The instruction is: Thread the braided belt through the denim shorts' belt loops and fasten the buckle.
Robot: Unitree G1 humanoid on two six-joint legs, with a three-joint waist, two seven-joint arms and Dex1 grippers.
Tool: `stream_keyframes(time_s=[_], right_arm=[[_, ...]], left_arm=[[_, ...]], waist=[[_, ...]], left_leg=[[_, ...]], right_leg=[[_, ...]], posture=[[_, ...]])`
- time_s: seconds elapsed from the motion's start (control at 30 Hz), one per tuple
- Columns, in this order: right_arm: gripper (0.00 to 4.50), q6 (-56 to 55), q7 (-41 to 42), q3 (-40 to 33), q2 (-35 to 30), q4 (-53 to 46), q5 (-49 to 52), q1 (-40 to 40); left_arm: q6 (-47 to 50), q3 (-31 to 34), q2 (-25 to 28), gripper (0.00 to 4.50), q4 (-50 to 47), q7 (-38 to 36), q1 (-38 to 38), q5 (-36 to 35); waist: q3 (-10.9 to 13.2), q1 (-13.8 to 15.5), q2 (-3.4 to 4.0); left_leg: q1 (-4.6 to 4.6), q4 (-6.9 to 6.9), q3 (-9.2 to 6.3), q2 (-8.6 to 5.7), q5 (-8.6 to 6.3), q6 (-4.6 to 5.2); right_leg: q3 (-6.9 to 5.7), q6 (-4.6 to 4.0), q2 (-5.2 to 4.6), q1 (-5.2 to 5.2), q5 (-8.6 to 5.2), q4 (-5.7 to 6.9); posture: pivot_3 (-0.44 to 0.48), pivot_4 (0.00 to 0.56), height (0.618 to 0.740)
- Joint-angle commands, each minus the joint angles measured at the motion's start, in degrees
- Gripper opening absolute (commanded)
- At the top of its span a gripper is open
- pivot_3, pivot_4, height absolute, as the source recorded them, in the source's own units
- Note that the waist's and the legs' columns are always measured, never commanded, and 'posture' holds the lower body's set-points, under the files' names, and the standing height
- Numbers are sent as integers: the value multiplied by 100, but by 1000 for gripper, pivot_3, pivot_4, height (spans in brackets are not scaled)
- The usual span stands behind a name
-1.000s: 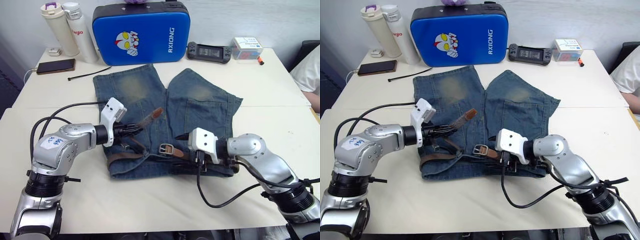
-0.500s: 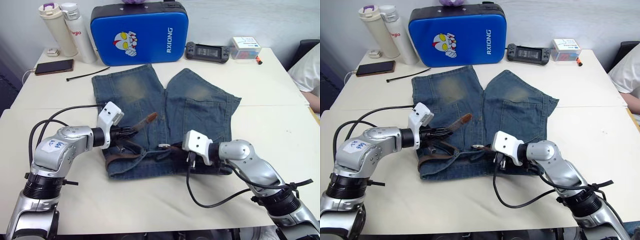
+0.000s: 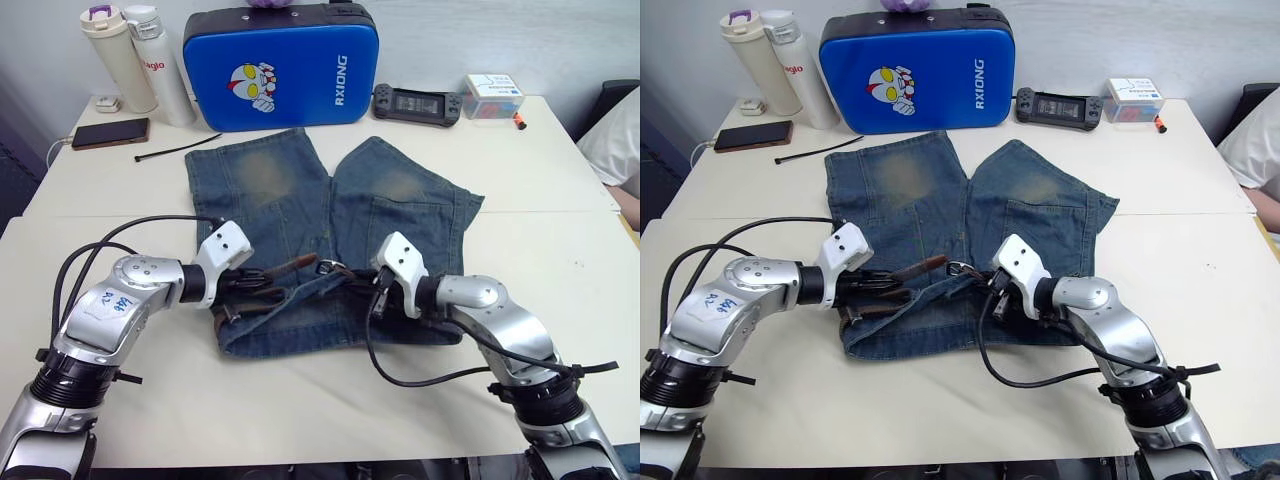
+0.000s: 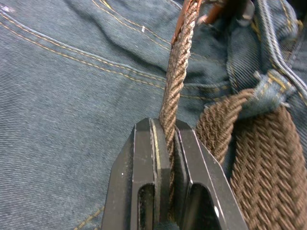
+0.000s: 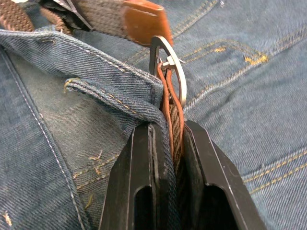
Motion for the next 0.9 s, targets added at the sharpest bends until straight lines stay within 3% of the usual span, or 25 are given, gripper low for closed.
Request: stream_keyframes(time_s=[0.03, 0.9], right_arm=[[163, 220, -251, -259, 82, -271, 136, -144], [163, 954, -947, -397, 267, -525, 566, -319]], left_arm=[[72, -13, 61, 0, -199, -151, -36, -14], [165, -34, -162, 0, -225, -127, -35, 18]], waist=[[0, 0, 0], [0, -3, 0]], left_leg=[[0, 0, 0, -1, 0, 0], [0, -3, 0, -1, 0, 0]], right_leg=[[0, 0, 0, 0, 0, 0], [1, 0, 1, -3, 0, 3]], posture=[[0, 150, 725], [0, 150, 725]])
